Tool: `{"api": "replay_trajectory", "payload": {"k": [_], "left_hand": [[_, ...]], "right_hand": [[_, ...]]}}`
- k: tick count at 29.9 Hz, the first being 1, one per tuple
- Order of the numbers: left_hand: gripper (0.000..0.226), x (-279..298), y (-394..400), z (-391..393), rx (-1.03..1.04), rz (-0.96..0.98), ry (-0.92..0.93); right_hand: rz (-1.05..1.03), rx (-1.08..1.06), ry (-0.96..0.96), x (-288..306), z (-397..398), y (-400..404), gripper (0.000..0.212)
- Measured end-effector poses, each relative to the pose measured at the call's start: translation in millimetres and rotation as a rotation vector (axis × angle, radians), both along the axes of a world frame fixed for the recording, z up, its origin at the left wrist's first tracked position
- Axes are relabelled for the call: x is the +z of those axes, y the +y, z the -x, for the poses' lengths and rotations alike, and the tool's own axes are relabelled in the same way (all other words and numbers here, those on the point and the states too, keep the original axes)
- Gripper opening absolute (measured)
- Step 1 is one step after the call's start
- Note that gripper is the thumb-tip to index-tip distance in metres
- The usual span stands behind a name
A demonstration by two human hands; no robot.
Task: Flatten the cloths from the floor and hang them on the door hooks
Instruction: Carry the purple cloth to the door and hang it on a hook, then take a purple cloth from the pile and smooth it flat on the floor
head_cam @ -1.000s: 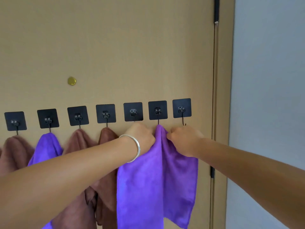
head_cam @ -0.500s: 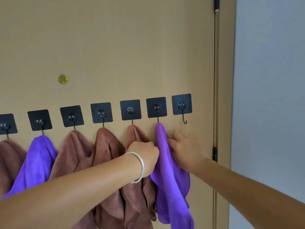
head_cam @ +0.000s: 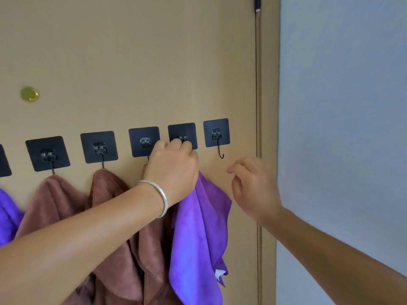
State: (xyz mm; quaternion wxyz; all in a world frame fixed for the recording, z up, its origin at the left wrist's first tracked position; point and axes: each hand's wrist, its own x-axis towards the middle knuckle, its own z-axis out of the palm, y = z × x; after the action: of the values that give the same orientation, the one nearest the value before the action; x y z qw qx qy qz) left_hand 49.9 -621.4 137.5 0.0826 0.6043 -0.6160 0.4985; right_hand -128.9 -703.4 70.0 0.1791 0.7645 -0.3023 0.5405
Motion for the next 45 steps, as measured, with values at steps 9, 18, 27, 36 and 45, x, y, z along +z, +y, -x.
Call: {"api": "replay_trajectory", "payload": {"k": [9, 18, 27, 36, 45], "left_hand": [[0.064, 3, -18, 60, -0.516, -0.161, 0.040], [0.075, -15, 1, 123, -0.892, -0.195, 0.107], [0.077, -22, 81, 211, -1.267, -0.210, 0.120], [0.077, -17, 210, 319, -1.577, -0.217, 0.041], [0.078, -20, 365, 413, -1.843, -0.311, -0.003]], "right_hand": [[-0.106, -0.670, 0.193, 16, 77, 57, 0.043], [-0.171, -1.065, 0.207, 21, 116, 186, 0.045], [-0.246, -1.455, 0.137, 25, 176, 352, 0.047], [-0.311, -1.812, 0.073, 25, 228, 513, 0.052], [-0.390, -2.114, 0.021, 21, 256, 696, 0.059]]}}
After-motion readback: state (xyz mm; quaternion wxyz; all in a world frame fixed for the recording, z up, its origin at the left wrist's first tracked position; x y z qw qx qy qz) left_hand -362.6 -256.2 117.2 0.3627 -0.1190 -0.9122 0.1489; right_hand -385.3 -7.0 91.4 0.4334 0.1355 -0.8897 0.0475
